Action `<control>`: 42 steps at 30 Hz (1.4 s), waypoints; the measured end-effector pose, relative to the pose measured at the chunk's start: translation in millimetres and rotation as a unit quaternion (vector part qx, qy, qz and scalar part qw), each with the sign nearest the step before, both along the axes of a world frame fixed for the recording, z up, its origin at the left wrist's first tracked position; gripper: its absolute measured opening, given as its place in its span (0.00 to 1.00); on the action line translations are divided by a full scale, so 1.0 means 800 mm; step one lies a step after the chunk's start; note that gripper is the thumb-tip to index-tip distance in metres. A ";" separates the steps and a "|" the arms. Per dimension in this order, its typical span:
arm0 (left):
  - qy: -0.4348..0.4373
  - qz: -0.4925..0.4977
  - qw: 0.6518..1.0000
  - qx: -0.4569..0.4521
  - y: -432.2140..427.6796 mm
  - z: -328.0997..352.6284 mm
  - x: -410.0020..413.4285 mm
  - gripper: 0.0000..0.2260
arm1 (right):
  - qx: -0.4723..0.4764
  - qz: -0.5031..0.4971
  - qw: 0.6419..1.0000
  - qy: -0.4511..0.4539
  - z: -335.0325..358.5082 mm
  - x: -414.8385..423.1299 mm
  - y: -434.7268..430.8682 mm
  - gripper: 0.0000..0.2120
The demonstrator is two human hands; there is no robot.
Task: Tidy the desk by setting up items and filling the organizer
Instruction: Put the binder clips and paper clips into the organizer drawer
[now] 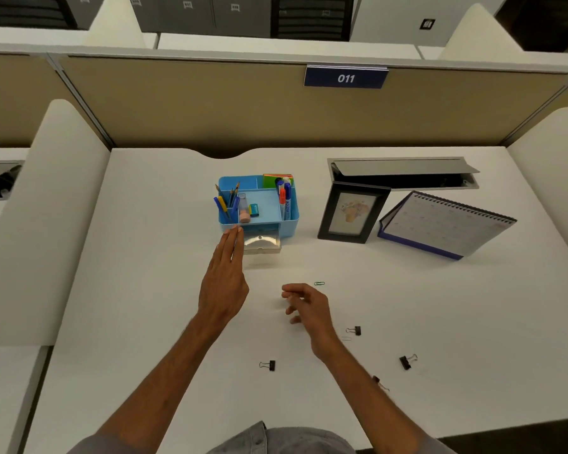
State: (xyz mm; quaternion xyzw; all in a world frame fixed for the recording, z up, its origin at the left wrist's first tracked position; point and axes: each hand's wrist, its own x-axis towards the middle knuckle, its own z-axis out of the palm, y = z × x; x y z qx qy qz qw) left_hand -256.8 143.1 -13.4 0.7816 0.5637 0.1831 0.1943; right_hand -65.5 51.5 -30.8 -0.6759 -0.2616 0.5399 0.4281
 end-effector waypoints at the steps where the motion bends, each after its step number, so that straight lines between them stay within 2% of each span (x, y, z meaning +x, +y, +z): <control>1: -0.009 -0.004 1.000 0.001 -0.010 -0.001 0.004 0.40 | 0.022 0.009 0.998 -0.061 -0.002 0.017 -0.016 0.12; 3: -0.034 -0.012 0.999 0.000 -0.029 -0.002 0.012 0.37 | 0.062 0.018 0.980 -0.188 -0.007 0.052 -0.047 0.12; 6: -0.059 -0.018 0.998 -0.011 -0.049 -0.003 0.027 0.33 | 0.072 0.048 0.927 -0.365 -0.012 0.105 -0.085 0.15; 9: -0.063 -0.025 0.998 -0.009 -0.071 -0.005 0.050 0.34 | 0.051 0.113 0.870 -0.477 -0.011 0.149 -0.112 0.17; 16: -0.071 -0.040 0.996 -0.039 -0.122 0.000 0.108 0.32 | 0.025 0.288 0.796 -0.532 -0.011 0.187 -0.132 0.18; 23: -0.055 -0.095 0.993 -0.046 -0.166 0.000 0.145 0.28 | 0.024 0.298 0.781 -0.549 -0.011 0.188 -0.124 0.12; 25: -0.055 -0.090 0.992 -0.072 -0.171 0.000 0.151 0.24 | 0.027 0.289 0.786 -0.546 -0.009 0.188 -0.126 0.10; 27: -0.103 -0.032 0.981 -0.164 -0.167 0.003 0.162 0.16 | 0.045 0.257 0.808 -0.529 -0.004 0.184 -0.125 0.08; 28: -0.132 0.001 0.966 -0.222 -0.162 0.006 0.167 0.13 | 0.057 0.241 0.818 -0.518 0.000 0.180 -0.122 0.06; 30: -0.193 0.052 0.927 -0.319 -0.153 0.014 0.175 0.16 | 0.083 0.224 0.834 -0.498 0.008 0.169 -0.113 0.06; 32: -0.273 0.095 0.885 -0.366 -0.148 0.019 0.176 0.18 | 0.112 0.222 0.842 -0.478 0.016 0.153 -0.100 0.07; 36: -0.339 0.150 0.861 -0.348 -0.133 0.025 0.167 0.14 | 0.144 0.226 0.858 -0.439 0.031 0.128 -0.066 0.08; 40: -0.378 0.184 0.851 -0.314 -0.112 0.031 0.144 0.13 | 0.127 0.159 0.938 -0.282 0.046 0.102 -0.029 0.12; 42: -0.397 0.201 0.845 -0.296 -0.103 0.034 0.130 0.13 | 0.090 0.145 0.959 -0.227 0.050 0.085 -0.010 0.09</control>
